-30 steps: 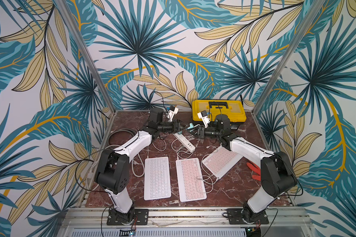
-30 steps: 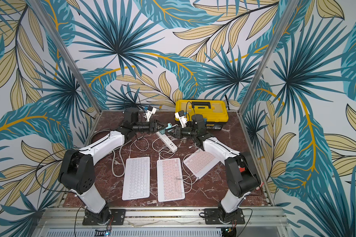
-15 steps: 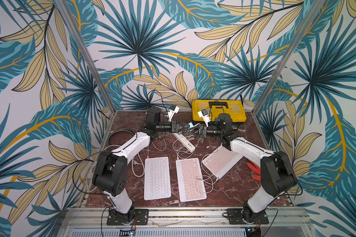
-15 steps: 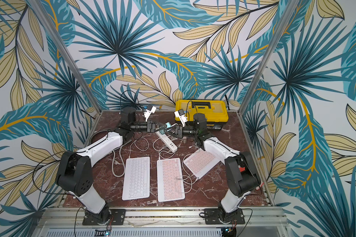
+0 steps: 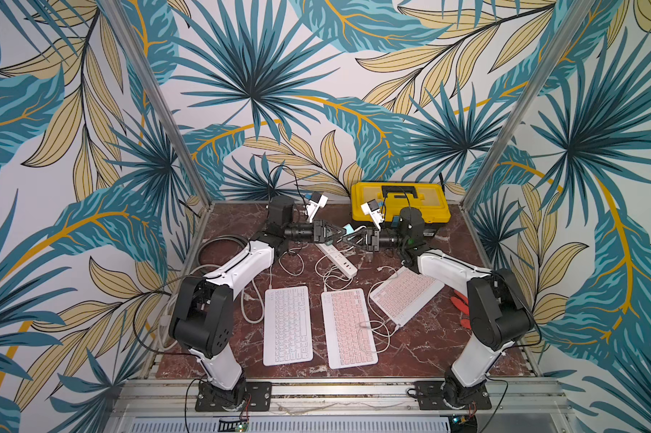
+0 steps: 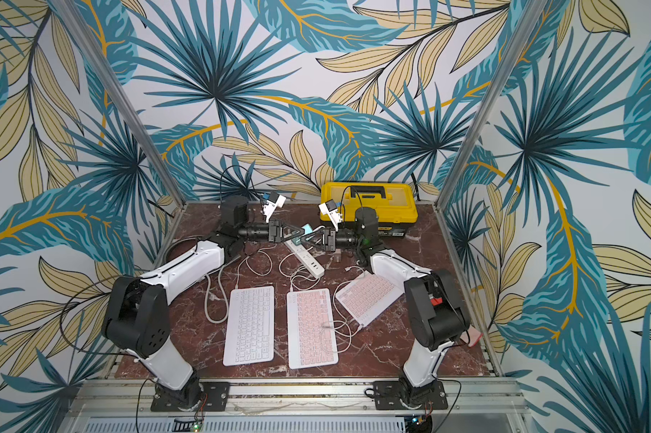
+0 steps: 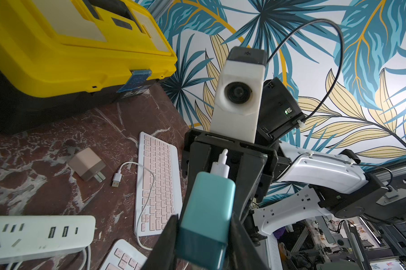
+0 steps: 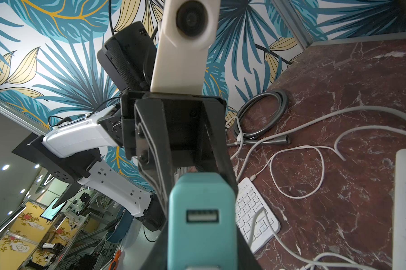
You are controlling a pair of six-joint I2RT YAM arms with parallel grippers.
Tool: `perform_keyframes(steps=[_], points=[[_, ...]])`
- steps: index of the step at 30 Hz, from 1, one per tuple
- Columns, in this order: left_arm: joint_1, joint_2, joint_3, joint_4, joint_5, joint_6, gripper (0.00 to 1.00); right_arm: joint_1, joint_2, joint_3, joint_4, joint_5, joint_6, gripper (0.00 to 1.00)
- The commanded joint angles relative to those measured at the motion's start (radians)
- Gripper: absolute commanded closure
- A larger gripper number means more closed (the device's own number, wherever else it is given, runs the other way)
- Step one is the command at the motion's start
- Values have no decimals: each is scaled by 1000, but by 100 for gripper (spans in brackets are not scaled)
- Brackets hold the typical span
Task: Unplug the wireless keyboard
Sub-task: Remove the power cord from the plug.
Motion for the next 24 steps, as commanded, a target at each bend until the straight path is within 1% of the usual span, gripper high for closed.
perform_keyframes(steps=[1,2,6,9,12,20,24], points=[[-69,-13,63,60,78,-18,94,36,54,-4,-20,14,-2,76],[-68,-12,63,60,76,-21,100,36,57,-4,-23,15,0,74],[-66,-12,52,60,60,-25,100,31,60,-3,-60,30,3,65],[-60,-17,36,60,48,-25,100,22,57,-6,-78,30,7,61],[-51,-20,23,60,32,-23,100,14,54,-13,-66,24,24,59],[-38,-22,-14,60,14,-27,100,-18,61,-44,94,-1,145,57],[-13,-41,-42,60,-12,-24,100,-49,45,-72,86,-11,149,56]])
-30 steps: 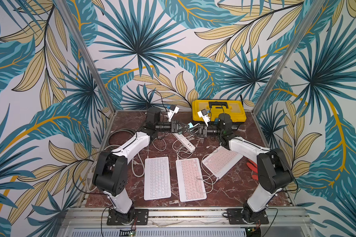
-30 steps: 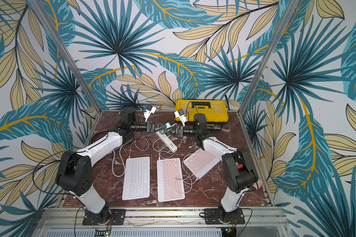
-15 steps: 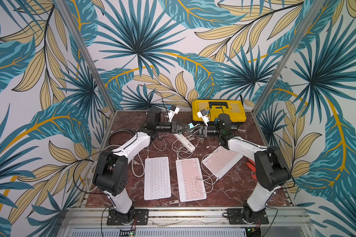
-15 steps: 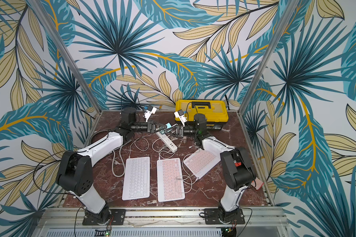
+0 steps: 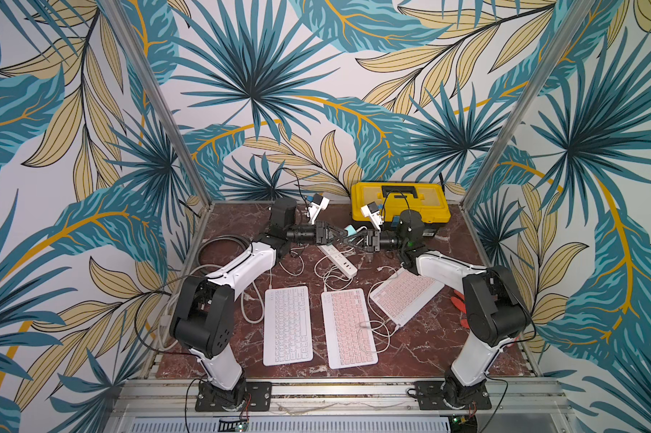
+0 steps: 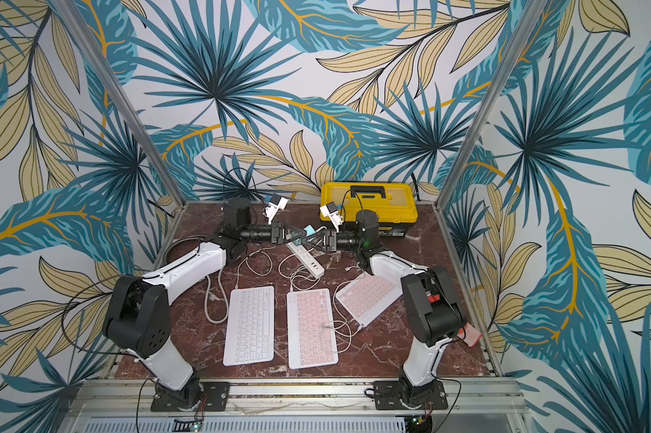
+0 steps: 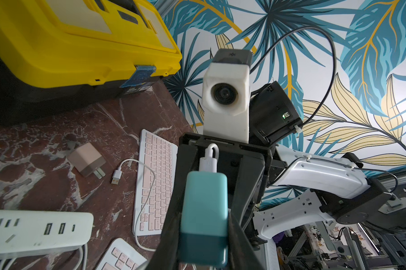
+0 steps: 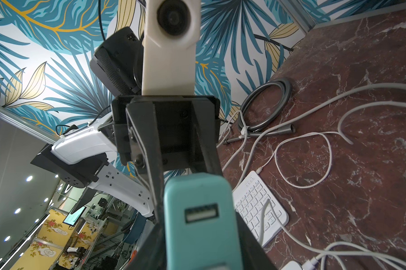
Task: Unplug the wireless keyboard
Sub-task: Remove the power cord from the plug.
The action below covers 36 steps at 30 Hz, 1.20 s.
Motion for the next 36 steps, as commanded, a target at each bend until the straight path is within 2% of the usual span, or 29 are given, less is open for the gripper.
perform_keyframes(steps=[1,6,11,20,26,31,36], points=[[3,-46,-24,52,18,-3,100,-33,13,-38,-6,17,20,56],[21,-47,-66,52,-49,0,100,-62,-35,-45,-226,71,-115,56],[24,-26,-98,51,-121,9,100,-79,-51,-39,-323,101,-164,55],[28,-54,-173,49,-310,44,100,-114,-127,-1,-649,335,-265,59],[2,-86,-218,47,-455,95,100,-100,-202,67,-852,491,-201,60],[-52,-100,-228,46,-553,153,100,-40,-201,72,-843,582,-38,61],[-103,-118,-244,44,-610,210,100,28,-165,72,-756,653,88,61]])
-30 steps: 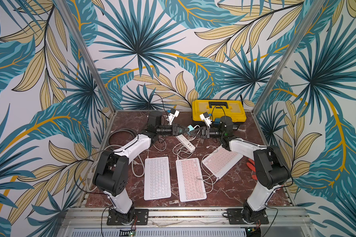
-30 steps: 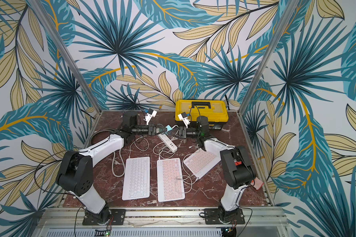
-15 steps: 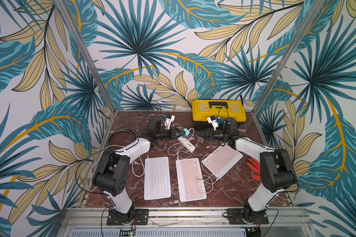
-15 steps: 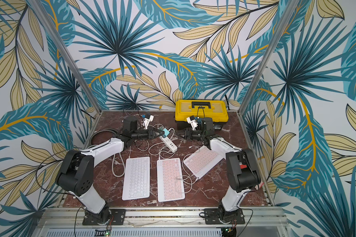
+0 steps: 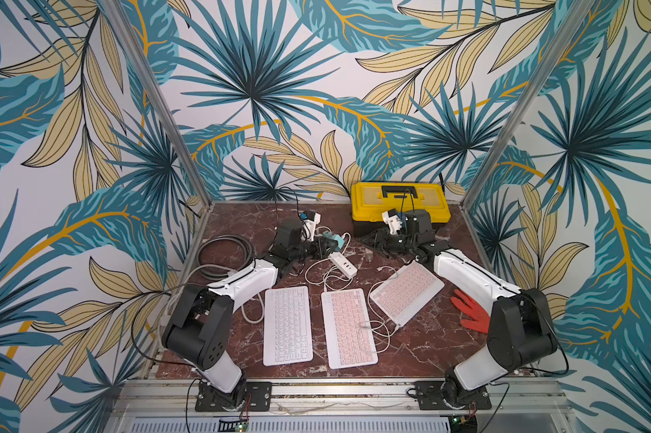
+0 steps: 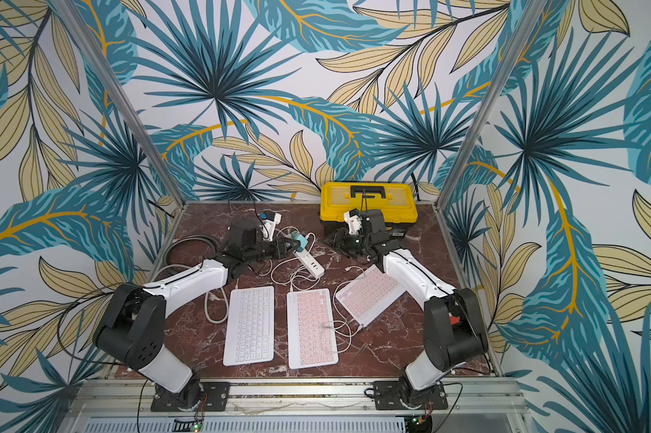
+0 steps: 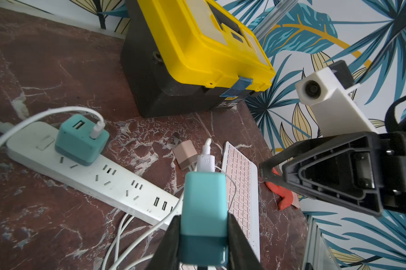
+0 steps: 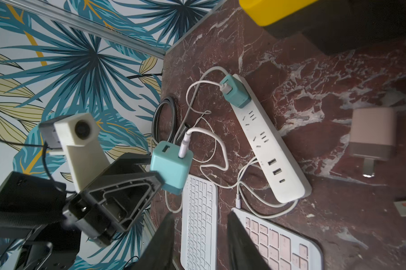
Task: Unplug the wireless keyboard
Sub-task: Remove the power cord from the plug.
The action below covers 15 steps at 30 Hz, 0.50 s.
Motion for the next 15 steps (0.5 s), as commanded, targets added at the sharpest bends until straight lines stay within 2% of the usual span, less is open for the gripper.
perform_keyframes(steps=[1,5,15], points=[[-28,-38,-28,22,-70,66,100,37,37,2,63,86,134,62],[-37,-50,-47,22,-82,66,100,56,49,-4,120,132,176,61],[-68,-49,-50,22,-96,84,100,70,149,45,175,99,249,61]])
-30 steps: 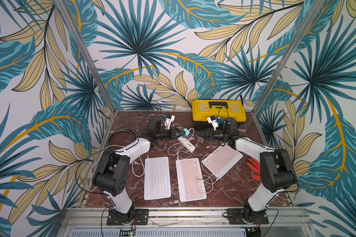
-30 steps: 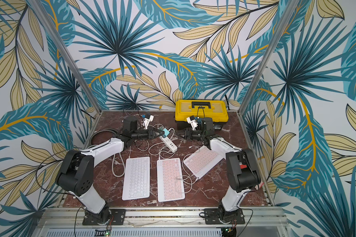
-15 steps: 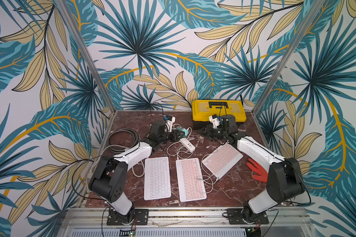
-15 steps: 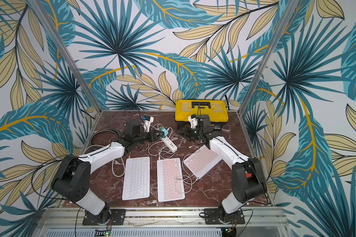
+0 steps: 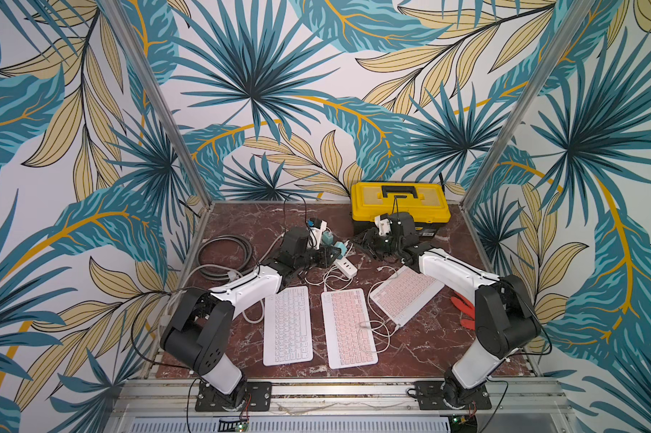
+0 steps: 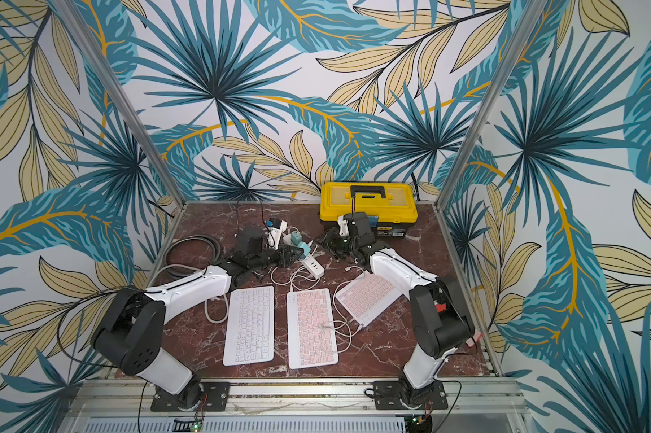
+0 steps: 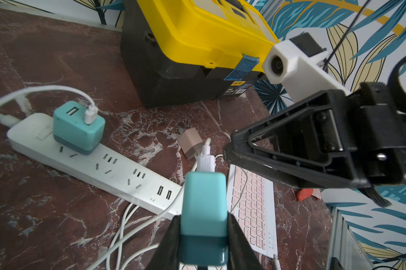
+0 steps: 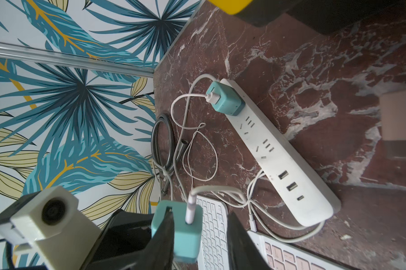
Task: Unplug the wireless keyboard
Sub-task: Remove the power cord from the plug.
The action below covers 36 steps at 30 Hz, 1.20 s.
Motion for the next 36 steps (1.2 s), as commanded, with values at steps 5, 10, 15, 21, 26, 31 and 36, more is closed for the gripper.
perform_keyframes(steps=[5,10,15,21,26,31,36], points=[[-14,-20,5,22,-10,26,100,22,53,39,54,-14,49,61],[-20,-19,7,22,-19,23,100,25,73,44,52,-19,63,65],[-25,-12,7,22,-26,20,100,28,87,45,56,-28,83,72],[-31,-1,15,22,-32,17,100,29,87,36,53,-10,108,84],[-33,17,26,22,-27,7,100,28,77,41,40,1,98,93],[-33,29,34,22,-6,8,82,29,73,41,40,-8,101,94],[-30,60,39,22,30,16,51,29,65,42,37,-7,105,94]])
